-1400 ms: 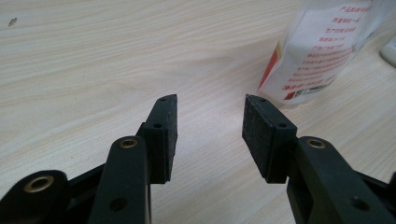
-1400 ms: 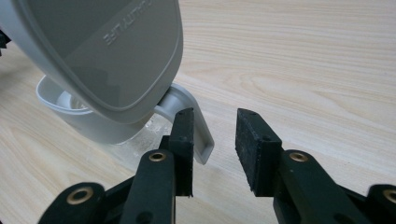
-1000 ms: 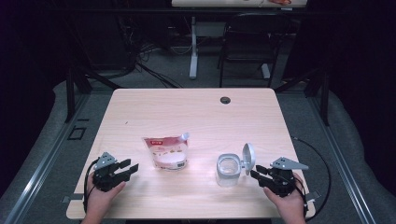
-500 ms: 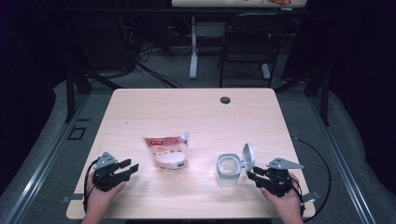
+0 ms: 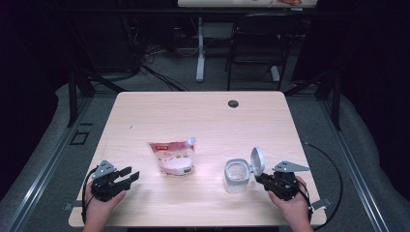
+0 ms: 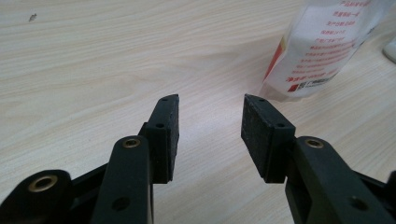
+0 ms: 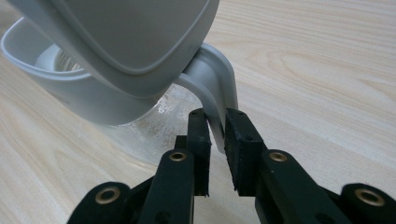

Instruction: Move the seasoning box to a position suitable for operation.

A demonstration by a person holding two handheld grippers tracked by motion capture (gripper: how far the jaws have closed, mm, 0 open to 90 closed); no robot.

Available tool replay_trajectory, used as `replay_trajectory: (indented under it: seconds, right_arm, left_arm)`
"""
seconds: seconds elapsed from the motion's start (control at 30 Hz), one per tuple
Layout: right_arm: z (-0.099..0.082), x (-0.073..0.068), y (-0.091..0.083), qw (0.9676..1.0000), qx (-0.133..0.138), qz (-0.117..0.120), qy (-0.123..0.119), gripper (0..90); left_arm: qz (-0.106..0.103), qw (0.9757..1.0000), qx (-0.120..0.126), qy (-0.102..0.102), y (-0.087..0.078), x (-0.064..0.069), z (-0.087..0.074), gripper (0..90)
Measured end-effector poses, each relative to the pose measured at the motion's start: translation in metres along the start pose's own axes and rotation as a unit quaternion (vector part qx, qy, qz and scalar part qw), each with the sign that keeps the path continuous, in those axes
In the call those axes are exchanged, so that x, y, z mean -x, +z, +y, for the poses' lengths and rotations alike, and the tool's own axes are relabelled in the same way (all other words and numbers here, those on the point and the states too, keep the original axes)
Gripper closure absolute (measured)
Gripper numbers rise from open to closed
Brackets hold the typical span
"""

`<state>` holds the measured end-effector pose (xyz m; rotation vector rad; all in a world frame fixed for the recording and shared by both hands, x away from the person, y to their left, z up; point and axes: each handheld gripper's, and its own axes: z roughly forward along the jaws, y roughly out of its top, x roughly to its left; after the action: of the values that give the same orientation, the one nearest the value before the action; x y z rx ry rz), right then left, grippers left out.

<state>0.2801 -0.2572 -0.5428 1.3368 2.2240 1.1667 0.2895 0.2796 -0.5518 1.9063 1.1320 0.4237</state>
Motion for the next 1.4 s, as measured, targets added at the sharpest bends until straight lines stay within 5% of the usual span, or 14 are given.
replay_trajectory:
  seconds: [1.4]
  right_arm:
    - [0.013,0.021,0.017,0.9991,0.025,-0.01,0.032,79.4]
  left_arm:
    - [0.005,0.9999,-0.006,0.008,-0.006,-0.001,-0.005,59.3]
